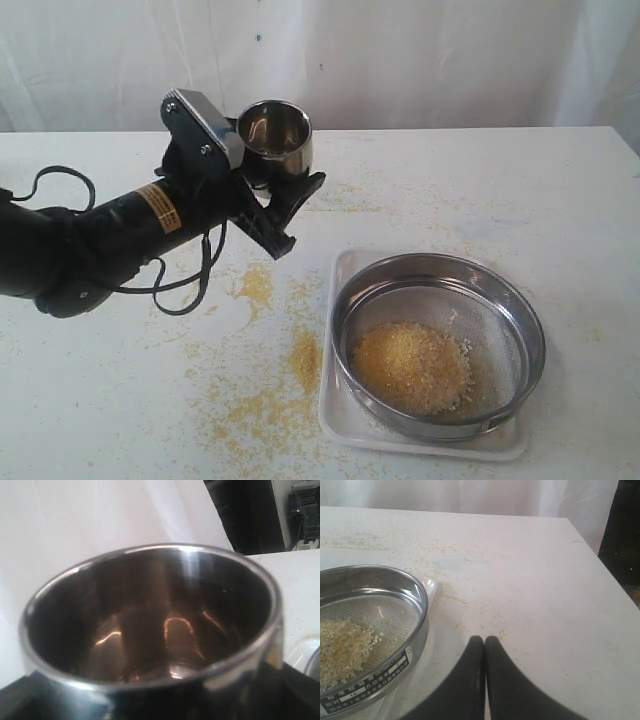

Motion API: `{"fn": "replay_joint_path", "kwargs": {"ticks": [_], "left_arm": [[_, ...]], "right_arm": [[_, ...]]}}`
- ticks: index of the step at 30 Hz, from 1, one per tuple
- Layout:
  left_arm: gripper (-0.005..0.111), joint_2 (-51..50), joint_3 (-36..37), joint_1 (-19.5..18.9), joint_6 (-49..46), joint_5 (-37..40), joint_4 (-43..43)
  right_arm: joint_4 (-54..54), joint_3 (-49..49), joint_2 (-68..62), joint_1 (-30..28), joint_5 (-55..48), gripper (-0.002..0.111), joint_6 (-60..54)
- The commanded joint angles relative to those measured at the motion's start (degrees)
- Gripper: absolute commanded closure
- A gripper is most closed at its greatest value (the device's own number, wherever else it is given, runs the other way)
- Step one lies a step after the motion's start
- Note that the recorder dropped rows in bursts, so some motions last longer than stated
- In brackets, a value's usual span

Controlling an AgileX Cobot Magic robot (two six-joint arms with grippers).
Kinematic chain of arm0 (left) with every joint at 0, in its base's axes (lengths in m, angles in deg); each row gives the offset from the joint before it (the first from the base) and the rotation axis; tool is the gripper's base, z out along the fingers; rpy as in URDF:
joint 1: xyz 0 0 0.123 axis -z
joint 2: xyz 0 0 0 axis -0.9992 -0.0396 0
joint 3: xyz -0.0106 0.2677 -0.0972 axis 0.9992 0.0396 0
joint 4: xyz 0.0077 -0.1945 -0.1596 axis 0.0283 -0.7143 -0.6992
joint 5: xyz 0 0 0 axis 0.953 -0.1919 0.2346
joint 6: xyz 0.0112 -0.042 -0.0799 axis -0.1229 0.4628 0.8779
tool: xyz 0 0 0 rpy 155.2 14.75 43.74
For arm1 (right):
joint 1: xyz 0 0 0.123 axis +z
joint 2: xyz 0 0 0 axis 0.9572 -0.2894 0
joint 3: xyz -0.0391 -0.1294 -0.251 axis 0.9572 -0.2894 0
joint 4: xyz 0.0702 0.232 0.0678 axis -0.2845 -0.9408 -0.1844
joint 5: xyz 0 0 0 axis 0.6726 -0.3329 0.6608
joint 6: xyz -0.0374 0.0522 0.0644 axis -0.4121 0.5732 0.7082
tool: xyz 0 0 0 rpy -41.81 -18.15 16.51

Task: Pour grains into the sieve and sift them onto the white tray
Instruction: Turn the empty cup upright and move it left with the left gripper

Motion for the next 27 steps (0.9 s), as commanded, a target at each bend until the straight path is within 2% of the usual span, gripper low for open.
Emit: {"fn": "replay_joint_path", "kwargs": {"ticks": [1, 5, 8, 11, 13, 14, 15, 16, 20, 23, 27], "left_arm": [[0.107, 0.9, 1.4, -0.2, 1.5, -3.1, 8.2], [0.107, 0.9, 1.4, -0.2, 1.5, -3.1, 14.8], [0.107, 0.9, 1.4, -0.2, 1.9, -3.1, 14.0], [0.107, 0.9, 1.4, -0.2, 6.6, -3.1, 9.8], [0.107, 0.9, 1.4, -0.2, 6.5, -1.7, 1.5], [0.107, 0.9, 1.4, -0.2, 6.3, 2.8, -7.7], [0.107, 0.9, 1.4, -0.2, 5.7, 4.5, -12.7], [0.107, 0.9, 1.4, -0.2, 2.2, 8.1, -22.4], [0.107, 0.9, 2.4, -0.2, -16.7, 8.9, -42.4], [0.107, 0.5, 5.5, -1.6, -20.2, 8.4, -45.4], [0.107, -1.8, 10.0, -6.8, -9.2, 2.9, -44.6]], "right_arm": [[0.3, -0.1, 0.2, 0.1, 0.4, 0.108, 0.3], [0.3, -0.1, 0.2, 0.1, 0.4, 0.108, 0.3], [0.3, -0.1, 0.2, 0.1, 0.4, 0.108, 0.3], [0.3, -0.1, 0.2, 0.1, 0.4, 0.108, 0.3], [0.3, -0.1, 0.2, 0.1, 0.4, 0.108, 0.3], [0.3, -0.1, 0.2, 0.1, 0.4, 0.108, 0.3], [0.3, -0.1, 0.2, 0.1, 0.4, 0.108, 0.3], [0.3, -0.1, 0.2, 0.1, 0.4, 0.108, 0.3], [0.3, -0.1, 0.2, 0.1, 0.4, 0.108, 0.3], [0.3, -0.1, 0.2, 0.1, 0.4, 0.108, 0.3], [0.3, -0.1, 0.2, 0.1, 0.4, 0.108, 0.3]]}}
